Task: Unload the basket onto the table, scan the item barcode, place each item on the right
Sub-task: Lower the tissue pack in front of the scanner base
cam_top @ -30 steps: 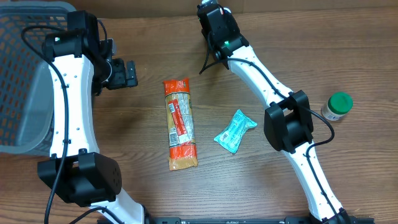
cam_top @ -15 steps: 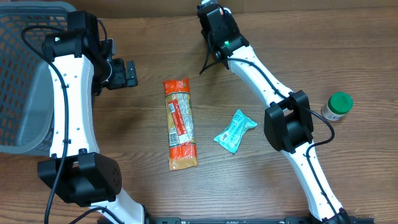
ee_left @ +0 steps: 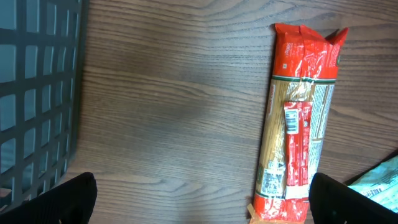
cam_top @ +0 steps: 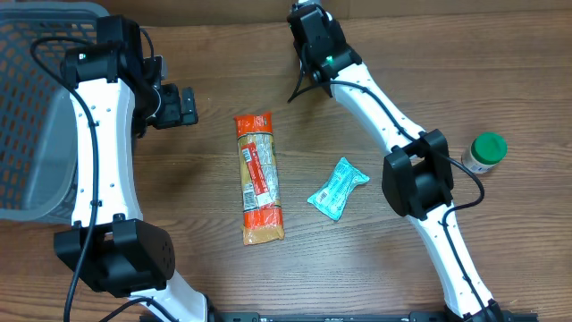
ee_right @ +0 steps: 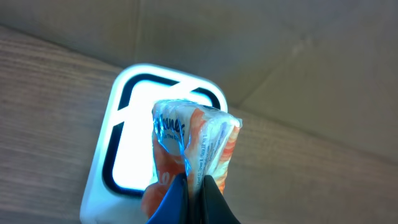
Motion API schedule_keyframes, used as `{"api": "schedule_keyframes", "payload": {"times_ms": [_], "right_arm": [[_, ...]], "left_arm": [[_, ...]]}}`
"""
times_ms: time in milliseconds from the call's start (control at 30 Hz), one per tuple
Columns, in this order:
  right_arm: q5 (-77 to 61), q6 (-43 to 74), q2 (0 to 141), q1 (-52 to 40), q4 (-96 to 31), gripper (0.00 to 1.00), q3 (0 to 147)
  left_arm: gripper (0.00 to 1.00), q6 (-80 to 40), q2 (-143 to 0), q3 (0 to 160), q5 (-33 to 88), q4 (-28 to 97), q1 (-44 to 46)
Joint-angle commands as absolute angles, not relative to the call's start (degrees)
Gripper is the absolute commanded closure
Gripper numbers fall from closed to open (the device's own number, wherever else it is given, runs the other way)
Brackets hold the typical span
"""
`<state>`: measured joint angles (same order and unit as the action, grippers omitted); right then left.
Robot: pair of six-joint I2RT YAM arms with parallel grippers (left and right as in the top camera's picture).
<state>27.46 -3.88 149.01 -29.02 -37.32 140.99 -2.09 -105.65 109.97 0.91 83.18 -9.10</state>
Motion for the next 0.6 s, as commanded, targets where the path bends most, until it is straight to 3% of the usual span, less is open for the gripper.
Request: {"api": "schedule_keyframes", "payload": {"times_ms": [0,133,300,567], "right_arm": [[20.01,5.80,141.25,-28.12,-40.80,0.96,141.25],[11.25,18.35,139.57,-26.30,-48.93,0.96,141.25],[-5.63,25.56,140.97,-23.18,-56.90,0.96,139.83],[-13.32,29.28,141.25,-22.55,-52.34,0.96,127.55]], "left_arm": [[0.00,-1.26,-104.22,111.02,1.30,83.26,-8.97],[0.00,-1.26,-104.22,111.02,1.30,83.26,-8.97],[0.00,-1.26,-104.22,111.02,1.30,83.29,-8.97],[0.00,-1.26,-104.22,111.02,1.30,83.29,-8.97]]}}
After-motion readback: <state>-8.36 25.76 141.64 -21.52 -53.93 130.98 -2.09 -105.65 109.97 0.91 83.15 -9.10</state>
